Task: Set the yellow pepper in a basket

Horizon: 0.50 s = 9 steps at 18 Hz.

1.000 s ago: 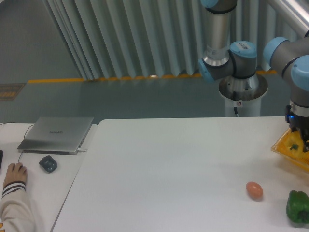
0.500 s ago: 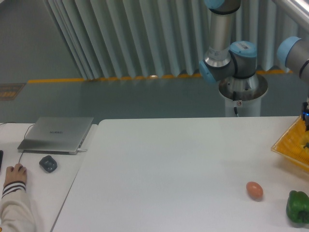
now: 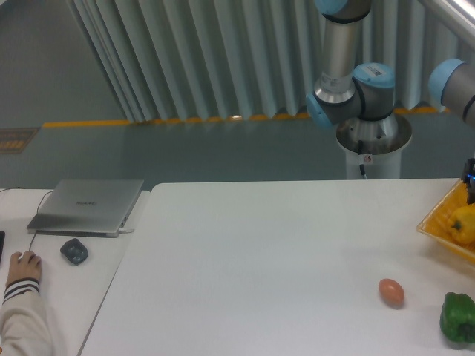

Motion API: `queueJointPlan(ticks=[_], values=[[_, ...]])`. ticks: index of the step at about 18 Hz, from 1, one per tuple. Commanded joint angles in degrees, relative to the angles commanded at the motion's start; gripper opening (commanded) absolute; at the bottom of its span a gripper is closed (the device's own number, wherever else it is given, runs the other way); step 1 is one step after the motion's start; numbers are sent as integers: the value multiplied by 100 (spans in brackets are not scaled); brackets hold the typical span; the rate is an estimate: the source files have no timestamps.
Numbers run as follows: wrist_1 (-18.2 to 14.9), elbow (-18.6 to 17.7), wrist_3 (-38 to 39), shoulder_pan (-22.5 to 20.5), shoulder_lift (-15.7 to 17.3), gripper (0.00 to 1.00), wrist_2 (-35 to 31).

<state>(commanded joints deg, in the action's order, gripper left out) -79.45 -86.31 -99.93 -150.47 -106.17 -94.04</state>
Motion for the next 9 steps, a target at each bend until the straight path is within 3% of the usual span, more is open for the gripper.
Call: queueJointPlan(ticks=[2,5,9], values=[[0,9,0,26,9,100,9],[369,-17,0,70,9,100,227],[466,-17,184,114,9,100,387]])
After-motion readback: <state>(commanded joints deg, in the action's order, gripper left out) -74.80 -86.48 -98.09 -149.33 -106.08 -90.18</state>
